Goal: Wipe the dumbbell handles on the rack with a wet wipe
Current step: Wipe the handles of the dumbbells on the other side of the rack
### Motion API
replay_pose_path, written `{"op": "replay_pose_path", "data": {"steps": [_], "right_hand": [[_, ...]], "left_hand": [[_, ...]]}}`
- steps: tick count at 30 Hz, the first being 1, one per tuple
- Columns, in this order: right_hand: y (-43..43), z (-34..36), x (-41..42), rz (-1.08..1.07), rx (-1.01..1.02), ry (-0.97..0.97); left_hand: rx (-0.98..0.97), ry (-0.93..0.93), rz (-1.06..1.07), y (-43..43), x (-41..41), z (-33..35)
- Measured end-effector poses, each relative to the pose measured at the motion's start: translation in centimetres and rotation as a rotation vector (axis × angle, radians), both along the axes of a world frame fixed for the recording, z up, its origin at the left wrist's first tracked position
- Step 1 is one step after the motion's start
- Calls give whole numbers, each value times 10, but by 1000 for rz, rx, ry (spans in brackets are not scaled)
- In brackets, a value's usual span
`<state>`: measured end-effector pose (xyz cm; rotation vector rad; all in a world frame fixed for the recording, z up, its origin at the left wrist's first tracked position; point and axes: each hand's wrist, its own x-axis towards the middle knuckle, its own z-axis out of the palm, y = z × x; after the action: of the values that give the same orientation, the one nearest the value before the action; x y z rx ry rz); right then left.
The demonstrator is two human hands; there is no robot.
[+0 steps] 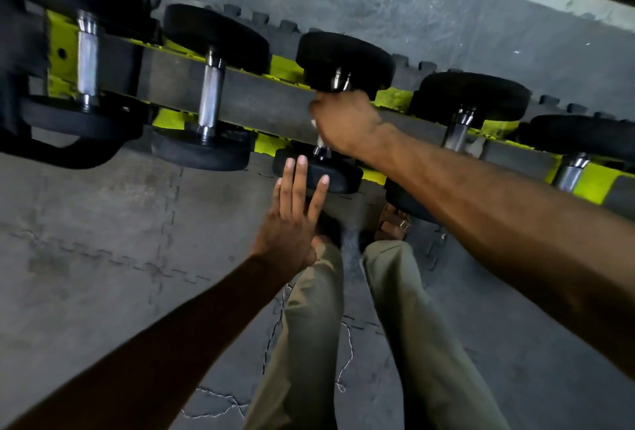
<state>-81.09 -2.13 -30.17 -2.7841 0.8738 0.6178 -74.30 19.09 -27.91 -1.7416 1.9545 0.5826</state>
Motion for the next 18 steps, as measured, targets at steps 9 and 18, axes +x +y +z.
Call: {"op": "replay_pose_path", "data": {"steps": [9, 18], "right_hand": [[5, 6, 60, 137, 461, 514], [-6, -10, -8, -138, 188, -177]], "left_hand": [[-44, -9, -2, 8, 1, -6], [-57, -18, -45, 8, 7, -4]]}}
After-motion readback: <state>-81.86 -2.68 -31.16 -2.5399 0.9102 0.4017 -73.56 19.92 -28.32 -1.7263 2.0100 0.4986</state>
